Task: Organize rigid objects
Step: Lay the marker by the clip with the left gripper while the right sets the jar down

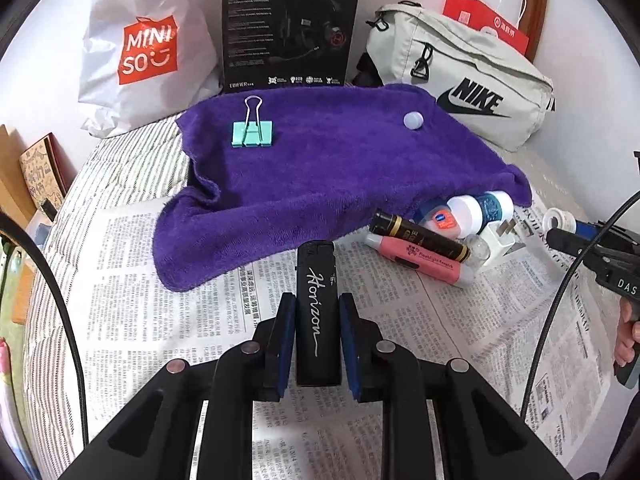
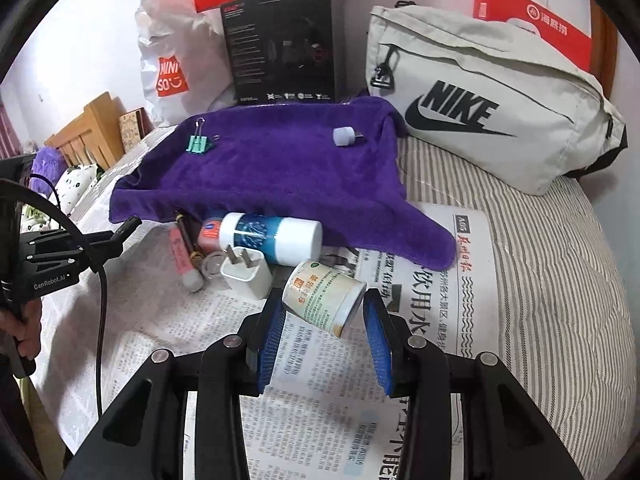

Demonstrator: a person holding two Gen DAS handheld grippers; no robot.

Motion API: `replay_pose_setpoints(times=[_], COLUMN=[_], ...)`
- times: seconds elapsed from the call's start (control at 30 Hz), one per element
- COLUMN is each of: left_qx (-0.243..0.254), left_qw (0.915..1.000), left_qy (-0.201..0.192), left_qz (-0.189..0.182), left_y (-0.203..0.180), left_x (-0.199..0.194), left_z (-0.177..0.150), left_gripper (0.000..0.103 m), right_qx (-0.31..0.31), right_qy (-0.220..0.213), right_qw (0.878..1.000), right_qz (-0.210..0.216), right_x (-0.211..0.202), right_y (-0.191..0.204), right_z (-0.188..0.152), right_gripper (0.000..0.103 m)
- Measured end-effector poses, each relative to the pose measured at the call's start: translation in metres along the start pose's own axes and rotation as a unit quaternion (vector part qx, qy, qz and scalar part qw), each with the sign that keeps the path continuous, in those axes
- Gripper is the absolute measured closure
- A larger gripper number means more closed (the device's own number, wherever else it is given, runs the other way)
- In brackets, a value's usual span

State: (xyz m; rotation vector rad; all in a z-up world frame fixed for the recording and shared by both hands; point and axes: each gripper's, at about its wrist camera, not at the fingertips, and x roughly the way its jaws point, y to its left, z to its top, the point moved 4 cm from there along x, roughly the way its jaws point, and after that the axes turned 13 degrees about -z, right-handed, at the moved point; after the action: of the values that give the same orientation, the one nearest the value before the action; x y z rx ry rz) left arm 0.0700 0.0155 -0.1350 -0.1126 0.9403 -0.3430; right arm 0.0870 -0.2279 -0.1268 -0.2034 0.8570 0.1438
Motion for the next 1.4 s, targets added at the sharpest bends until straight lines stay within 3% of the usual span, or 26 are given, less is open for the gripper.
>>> replay_pose_setpoints(times=[0.83, 1.4], left_qx=[-0.012, -0.039], left_qw=[0.9996, 0.9992], left_qy=[-0.026, -0.006], left_qz=[-0.005, -0.001], left_y=[0.024, 0.057], left_x=[-0.018, 0.024], left_z=[0.057, 0.091], left_gripper=[0.082, 0.082], right_qx=[-0.009, -0.025], right_qy=[-0.024, 0.002], right_qw=[1.0, 1.0], right_qz=[0.003, -0.001], right_x=[0.0, 0.073], right_y=[0.0, 0.005], right_z=[0.063, 0.113], right_gripper=[0.063, 0.063])
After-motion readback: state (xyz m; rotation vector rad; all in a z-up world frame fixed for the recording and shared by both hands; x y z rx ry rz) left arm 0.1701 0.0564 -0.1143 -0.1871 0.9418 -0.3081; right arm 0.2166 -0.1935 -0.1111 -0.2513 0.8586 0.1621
